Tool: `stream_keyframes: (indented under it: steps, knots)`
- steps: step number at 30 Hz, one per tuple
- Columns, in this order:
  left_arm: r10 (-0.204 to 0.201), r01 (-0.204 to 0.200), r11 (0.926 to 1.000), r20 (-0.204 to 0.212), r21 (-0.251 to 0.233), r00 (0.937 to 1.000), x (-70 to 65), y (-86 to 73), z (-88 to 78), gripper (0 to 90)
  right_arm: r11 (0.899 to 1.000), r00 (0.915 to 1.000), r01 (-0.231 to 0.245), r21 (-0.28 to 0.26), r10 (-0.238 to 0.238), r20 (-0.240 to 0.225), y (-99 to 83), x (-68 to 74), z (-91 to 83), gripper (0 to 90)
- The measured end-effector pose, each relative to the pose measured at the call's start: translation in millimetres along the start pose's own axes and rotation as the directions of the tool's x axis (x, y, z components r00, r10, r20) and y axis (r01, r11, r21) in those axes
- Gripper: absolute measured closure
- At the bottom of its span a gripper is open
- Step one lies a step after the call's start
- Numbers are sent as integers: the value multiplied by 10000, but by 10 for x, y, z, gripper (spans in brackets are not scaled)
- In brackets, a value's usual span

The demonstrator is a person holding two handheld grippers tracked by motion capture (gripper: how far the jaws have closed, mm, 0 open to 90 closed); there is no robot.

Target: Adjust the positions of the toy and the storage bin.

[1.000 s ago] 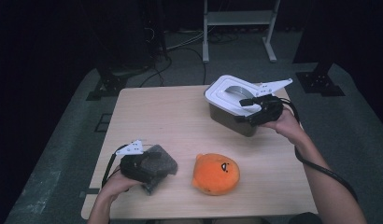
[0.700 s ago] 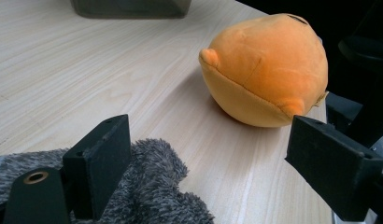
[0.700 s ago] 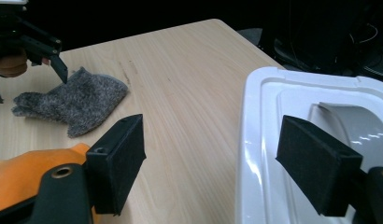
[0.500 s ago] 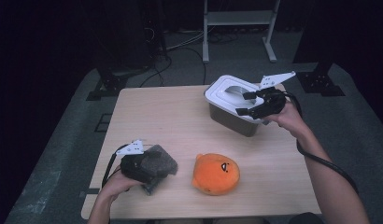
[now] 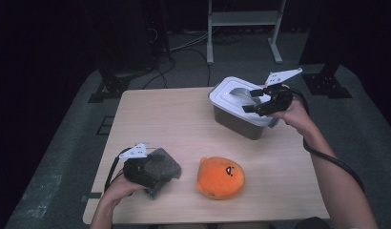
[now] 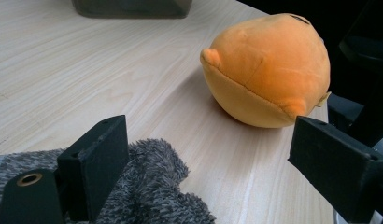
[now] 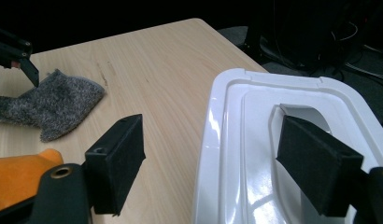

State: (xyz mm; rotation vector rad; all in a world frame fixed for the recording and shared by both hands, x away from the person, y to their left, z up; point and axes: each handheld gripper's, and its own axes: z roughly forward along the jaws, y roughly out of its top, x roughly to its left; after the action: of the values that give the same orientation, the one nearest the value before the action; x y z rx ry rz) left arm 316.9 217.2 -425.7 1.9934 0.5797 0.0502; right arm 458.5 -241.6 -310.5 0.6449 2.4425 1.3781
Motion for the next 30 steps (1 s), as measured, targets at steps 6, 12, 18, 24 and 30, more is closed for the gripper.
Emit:
stream_keyframes:
  steps: [6, 12, 18, 24, 30]
  knots:
    - [15, -15, 10000, -16, 69, 10000, -2, -4, 6, 107, 9999, 9999, -77, 123, 75, 131, -5, -93, 45, 213]
    - [-19, 19, 10000, 23, 75, 10000, 4, -8, 5, 106, 9996, 9994, -265, 139, 262, 231, -23, -184, 94, 210]
    - [14, -14, 9999, 27, 107, 10000, 0, -13, 13, 106, 9993, 9988, -329, 185, 322, 373, -41, -259, 165, 210]
    - [53, -53, 9999, 12, 136, 10000, 3, -16, 18, 106, 9992, 9986, -270, 287, 256, 466, -31, -319, 211, 210]
    - [49, -49, 9999, 25, 92, 10000, 2, -13, 15, 106, 9989, 9972, -315, 338, 291, 695, -19, -389, 222, 210]
